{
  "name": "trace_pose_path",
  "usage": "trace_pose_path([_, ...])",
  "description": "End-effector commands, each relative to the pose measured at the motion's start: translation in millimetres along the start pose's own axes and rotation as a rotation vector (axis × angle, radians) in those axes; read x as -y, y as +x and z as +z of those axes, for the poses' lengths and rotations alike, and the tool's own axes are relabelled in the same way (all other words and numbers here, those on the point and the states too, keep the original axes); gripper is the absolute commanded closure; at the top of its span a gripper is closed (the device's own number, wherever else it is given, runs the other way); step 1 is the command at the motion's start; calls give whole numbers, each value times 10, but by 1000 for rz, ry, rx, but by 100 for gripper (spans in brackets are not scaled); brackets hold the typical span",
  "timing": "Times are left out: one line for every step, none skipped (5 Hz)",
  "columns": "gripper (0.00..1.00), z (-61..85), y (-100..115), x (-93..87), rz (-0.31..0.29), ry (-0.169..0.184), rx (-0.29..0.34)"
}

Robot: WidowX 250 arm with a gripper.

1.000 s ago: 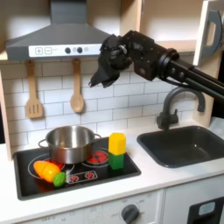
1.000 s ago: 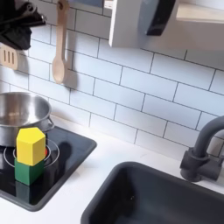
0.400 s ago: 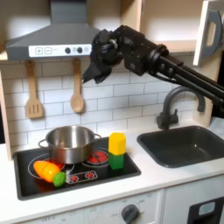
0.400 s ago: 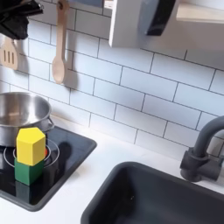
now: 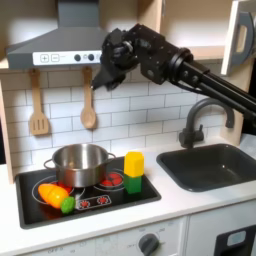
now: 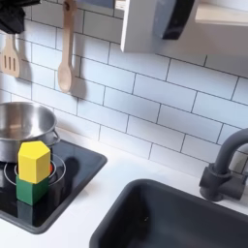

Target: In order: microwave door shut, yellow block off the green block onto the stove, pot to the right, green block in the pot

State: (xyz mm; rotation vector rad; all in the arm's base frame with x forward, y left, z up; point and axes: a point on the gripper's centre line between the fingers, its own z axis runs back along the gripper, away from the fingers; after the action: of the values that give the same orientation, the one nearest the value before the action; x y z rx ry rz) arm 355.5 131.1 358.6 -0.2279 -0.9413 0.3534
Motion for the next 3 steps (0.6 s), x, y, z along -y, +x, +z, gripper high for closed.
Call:
trace_pose_path([100,55,58,15,8,-11,18])
trace_pose_path([100,61,110,62,5,-16,29])
trace_pose_path([100,74,209,67,11,-19,52])
